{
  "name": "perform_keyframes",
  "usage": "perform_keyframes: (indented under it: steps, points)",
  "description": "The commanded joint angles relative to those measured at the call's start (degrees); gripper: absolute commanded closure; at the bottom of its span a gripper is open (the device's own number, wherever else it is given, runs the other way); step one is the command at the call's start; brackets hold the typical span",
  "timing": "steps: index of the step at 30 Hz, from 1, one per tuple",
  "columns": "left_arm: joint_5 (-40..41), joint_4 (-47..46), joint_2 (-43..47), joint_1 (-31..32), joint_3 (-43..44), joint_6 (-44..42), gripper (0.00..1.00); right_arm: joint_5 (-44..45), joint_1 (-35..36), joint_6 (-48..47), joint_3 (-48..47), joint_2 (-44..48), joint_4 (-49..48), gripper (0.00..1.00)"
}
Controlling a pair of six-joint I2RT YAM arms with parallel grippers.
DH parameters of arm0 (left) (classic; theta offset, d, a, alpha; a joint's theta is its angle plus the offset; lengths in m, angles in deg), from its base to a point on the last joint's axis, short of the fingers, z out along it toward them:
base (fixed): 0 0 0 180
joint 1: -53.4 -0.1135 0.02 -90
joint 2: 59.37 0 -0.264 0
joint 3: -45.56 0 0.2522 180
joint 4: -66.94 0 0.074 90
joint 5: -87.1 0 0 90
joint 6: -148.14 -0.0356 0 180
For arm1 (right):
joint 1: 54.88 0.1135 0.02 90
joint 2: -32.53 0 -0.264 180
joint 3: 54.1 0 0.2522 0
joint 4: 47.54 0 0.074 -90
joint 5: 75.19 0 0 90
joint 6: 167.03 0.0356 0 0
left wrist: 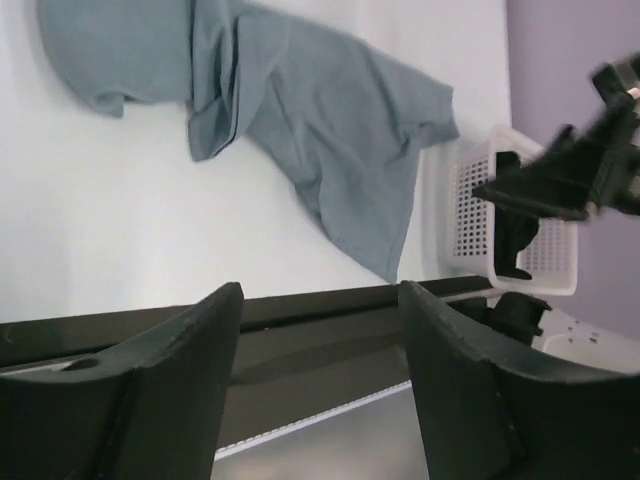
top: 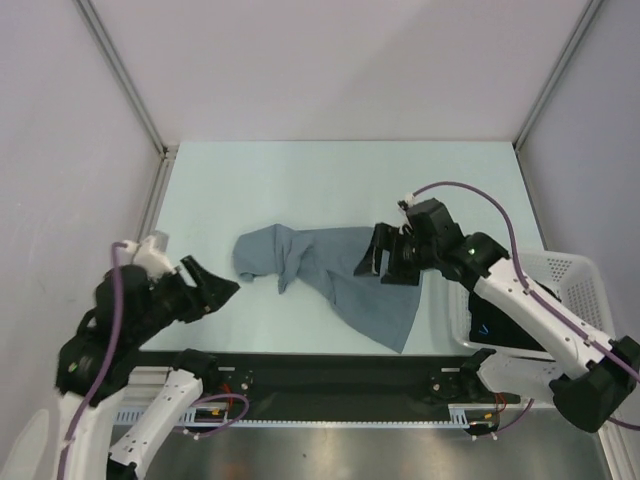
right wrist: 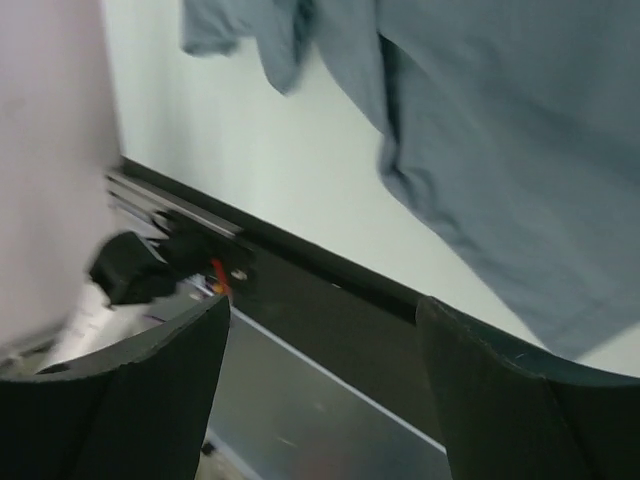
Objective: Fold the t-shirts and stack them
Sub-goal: Move the tshirt to the center of the board, then flatten the tshirt out
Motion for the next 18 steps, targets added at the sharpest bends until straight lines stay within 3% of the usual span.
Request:
perform_keyframes:
  steps: [1, 3, 7, 10, 15, 18]
  points:
    - [-7.1, -13.8, -7.0, -0.2, -11.7, 3.4, 0.35, -1.4, 0.4, -11.4, 3.3, 2.7, 6.9, 0.2]
    - [-7.9, -21.7, -11.5, 1.7, -16.6, 3.8, 0.39, -0.3, 1.3, -16.5, 6.2, 2.8, 7.3, 0.22]
    - [-0.6, -25.9, -27.4, 8.1, -14.2, -0.7, 0.21, 1.7, 1.7, -20.5, 9.2, -0.5, 9.5, 0.24]
    - [2.7, -29.6, -40.2, 9.7, -11.1, -5.4, 0.18, 3.7, 3.5, -21.0, 10.8, -2.1, 8.7, 0.22]
    - [4.4, -32.7, -55.2, 9.6, -7.2, -10.9, 0.28, 4.4, 5.3, -17.7, 15.9, -5.0, 1.6, 0.2]
    - [3.9, -34.6, -59.2, 9.7, -5.2, -12.0, 0.35, 4.8, 7.2, -16.4, 15.5, -8.5, -2.3, 0.23]
